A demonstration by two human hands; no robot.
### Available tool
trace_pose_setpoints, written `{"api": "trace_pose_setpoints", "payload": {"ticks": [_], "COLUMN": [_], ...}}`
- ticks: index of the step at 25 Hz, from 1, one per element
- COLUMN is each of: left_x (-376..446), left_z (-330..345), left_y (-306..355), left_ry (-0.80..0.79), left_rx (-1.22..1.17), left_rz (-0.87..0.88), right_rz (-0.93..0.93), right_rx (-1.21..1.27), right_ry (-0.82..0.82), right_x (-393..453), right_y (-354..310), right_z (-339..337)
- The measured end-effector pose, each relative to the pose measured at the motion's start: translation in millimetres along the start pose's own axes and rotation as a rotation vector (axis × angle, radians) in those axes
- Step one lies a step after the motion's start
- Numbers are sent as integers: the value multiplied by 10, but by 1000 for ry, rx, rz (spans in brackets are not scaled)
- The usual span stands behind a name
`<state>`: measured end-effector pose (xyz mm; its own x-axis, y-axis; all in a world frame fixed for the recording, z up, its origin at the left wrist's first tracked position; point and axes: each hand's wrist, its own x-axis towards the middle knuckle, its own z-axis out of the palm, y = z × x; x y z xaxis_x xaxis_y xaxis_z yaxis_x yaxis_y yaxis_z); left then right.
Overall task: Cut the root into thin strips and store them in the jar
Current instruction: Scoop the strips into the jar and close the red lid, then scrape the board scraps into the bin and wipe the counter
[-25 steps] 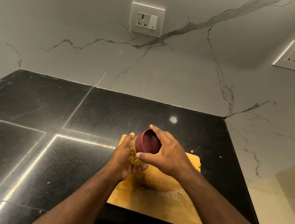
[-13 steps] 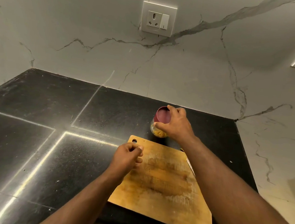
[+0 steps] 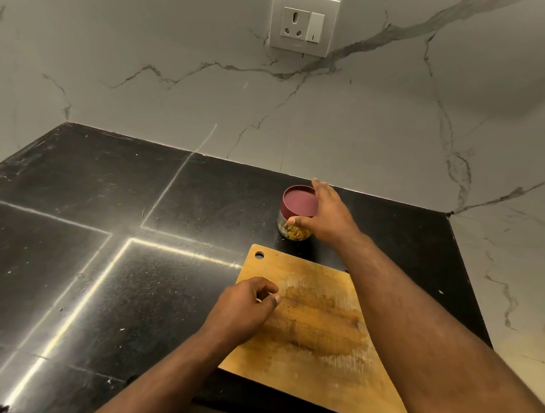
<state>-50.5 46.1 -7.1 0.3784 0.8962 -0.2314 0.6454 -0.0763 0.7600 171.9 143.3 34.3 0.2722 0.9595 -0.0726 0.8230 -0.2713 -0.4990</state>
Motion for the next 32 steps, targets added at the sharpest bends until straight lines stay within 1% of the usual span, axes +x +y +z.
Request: {"api": "trace_pose_setpoints", "payload": {"ticks": [3,5,6,9,11,14,17,21,24,25,26,28,30,32], "left_x": [-20,-52,-64,-94,-108,-153,-188,-141,-69,-74,-71,-185,-205,-198], "left_z": [54,99,119,135,130,105,54,16,-42,-95,-138,142,38,-22], "left_y": [25,50,56,37,-10,-67,-112,-241,-235,-246,-279,-6,-108,-111], "left_ry": [-37,-65,-70,-31,33,71,88,82,131,140,145,238,240,202], "left_rx": [57,116,139,175,235,332,344,191,36,-22,-86,-219,-376,-547], "left_rz": [34,80,104,140,138,87,35,-74,-126,-168,-216,-327,-408,-451], "right_rz": [91,171,225,442,538,609,590,615,586,570,556,489,469,430], "right_rx": [102,75,25,-166,-278,-255,-209,-39,5,10,16,55,77,81], "right_ry": [125,214,224,174,119,84,148,195,210,232,250,227,223,244], "right_x": [-410,-804,-1016,-1662,-2023,-2346,-2441,-2494,-2543,-2522,-2508,-2671,-2649,-2699], "right_y": [97,265,395,876,1124,1231,1227,1236,1222,1182,1154,1533,1530,1485], "right_z": [-20,-4,-1,-21,-8,78,199,158,207,253,288,114,144,135]}}
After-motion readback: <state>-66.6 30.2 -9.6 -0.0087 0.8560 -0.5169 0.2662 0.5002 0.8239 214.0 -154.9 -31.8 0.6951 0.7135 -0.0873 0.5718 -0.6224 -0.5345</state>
